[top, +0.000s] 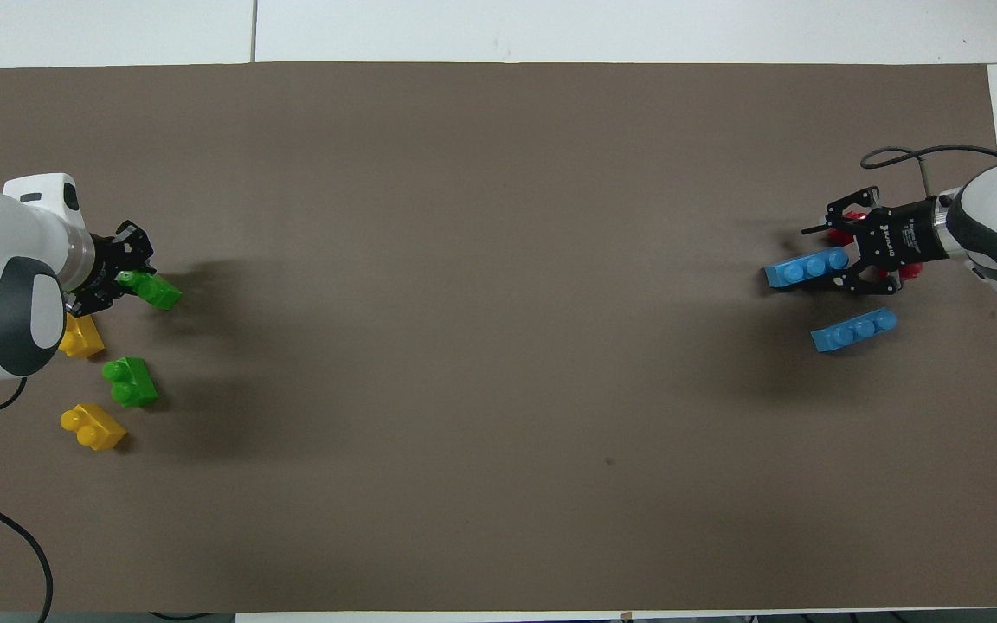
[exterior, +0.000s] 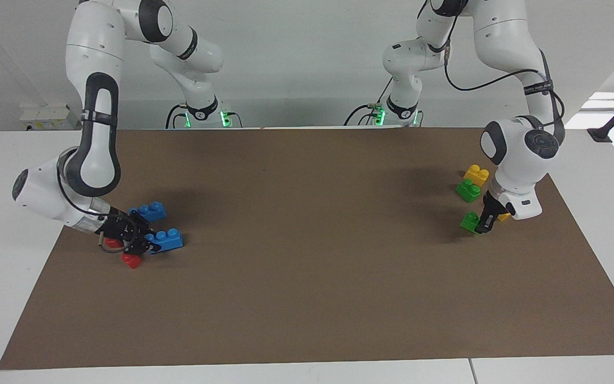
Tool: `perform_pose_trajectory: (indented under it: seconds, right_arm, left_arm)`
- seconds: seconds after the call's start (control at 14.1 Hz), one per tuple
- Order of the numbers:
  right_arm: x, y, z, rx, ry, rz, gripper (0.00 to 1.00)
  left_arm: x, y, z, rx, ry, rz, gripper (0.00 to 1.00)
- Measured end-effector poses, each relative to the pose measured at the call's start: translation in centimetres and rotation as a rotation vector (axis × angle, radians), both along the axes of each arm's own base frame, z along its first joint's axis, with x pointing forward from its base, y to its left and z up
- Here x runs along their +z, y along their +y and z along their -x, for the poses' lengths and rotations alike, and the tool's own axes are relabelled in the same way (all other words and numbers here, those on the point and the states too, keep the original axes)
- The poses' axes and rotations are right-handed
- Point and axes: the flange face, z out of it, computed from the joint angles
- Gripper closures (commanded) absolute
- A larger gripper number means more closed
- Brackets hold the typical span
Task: Remove green block with left arm and hold with right
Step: 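Lower and release the green piece while the right gripper releases the blue piece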
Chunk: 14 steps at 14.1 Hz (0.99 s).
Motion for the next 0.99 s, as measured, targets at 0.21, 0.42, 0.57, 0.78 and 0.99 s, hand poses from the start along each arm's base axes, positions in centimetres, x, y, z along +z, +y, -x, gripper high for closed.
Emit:
perform_pose_trajectory:
  seconds: [0.21, 0.42, 0.57, 0.78, 0.99]
  right_arm:
    - [1.7, 0.2, -0.6, 0.002, -0.029, 0.006, 0.21]
    - [2.3, 0.6, -0.7, -0.001, -0.035, 0.007, 0.21]
    - [2.3, 1.0, -0.8, -0.007, -0.026, 0.004, 0.21]
    - [2.3, 1.6, -0.9, -0.006, -0.024, 0.004, 0.21]
    - [2.3, 2.0, -1.1, -0.011, -0.028, 0.010, 0.20]
  left_arm:
    - [-0.7, 0.2, -0.2, -0.004, -0.005, 0.002, 1.00]
    - [-0.9, 0.8, -0.2, -0.017, -0.007, 0.001, 1.00]
    - [-0.9, 1.1, -0.1, -0.024, -0.006, 0.000, 1.00]
    - [-1.0, 1.2, -0.1, -0.028, -0.006, 0.000, 0.88]
    - [-0.9, 1.2, -0.2, -0.035, -0.007, 0.000, 0.00]
